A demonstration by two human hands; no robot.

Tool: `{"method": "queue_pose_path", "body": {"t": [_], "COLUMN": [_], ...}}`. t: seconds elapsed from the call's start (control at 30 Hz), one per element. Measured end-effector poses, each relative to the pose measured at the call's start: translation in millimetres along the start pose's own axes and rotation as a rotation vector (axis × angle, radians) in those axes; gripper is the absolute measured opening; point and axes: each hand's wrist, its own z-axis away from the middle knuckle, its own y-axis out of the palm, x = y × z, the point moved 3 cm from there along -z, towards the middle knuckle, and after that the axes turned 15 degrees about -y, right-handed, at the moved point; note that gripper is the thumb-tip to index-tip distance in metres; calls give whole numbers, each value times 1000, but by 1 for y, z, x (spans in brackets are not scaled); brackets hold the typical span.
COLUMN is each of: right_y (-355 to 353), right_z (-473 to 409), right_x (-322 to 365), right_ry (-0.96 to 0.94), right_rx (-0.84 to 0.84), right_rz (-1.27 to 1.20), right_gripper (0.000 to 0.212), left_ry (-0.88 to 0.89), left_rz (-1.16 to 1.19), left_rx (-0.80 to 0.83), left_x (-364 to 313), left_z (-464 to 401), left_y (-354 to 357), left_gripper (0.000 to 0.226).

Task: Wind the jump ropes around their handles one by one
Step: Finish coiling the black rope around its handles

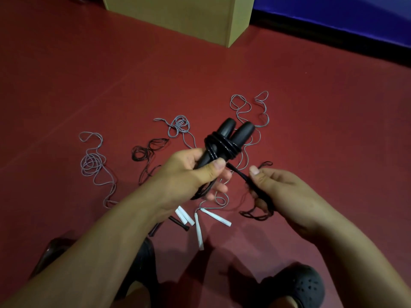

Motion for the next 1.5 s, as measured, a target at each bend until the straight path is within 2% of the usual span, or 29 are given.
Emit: {"method": "queue_pose_path", "body": {"t": [0.1, 0.23, 0.43, 0.5, 0.6, 0.7, 0.87, 1.07, 1.2, 1.3, 1.43, 1.5], "right_y": [-1, -6, -12, -14, -16, -16, -17, -18, -16, -12, -10, -11], "right_z": [2, 2, 3, 4, 7, 8, 6, 2, 2, 3, 3, 2], "right_x": [1, -2, -1, -1, 1, 2, 5, 3, 6, 11, 7, 4], "right_ry": [-6, -22, -1, 16, 52, 64, -72, -215, -278, -300, -173, -62], "right_rx": [3, -48, -45, -21, 0, -19, -120, -212, -276, -262, -234, -213], "right_rz": [98, 299, 412, 559, 727, 706, 501, 497, 468, 396, 122, -54], "right_gripper": [35, 29, 22, 19, 31, 45, 32, 19, 19, 13, 6, 10], "left_ry": [-44, -51, -101, -102, -99, -110, -154, -128, -143, -148, -144, -142], "left_rz": [-36, -218, -366, -421, -499, -579, -673, -801, -748, -699, -655, -615], "left_rx": [-56, -132, -237, -276, -329, -361, -342, -248, -80, 67, 215, 270], "left_x": [2, 4, 9, 12, 16, 18, 24, 22, 22, 21, 17, 16], "left_z": [0, -1, -6, -9, -11, -11, -13, -11, -6, -2, 4, 7], "left_y": [-3, -7, -13, -18, -21, -22, -25, -14, -1, 6, 11, 12], "left_gripper": [15, 11, 10, 10, 13, 17, 9, 11, 4, 4, 5, 6]}}
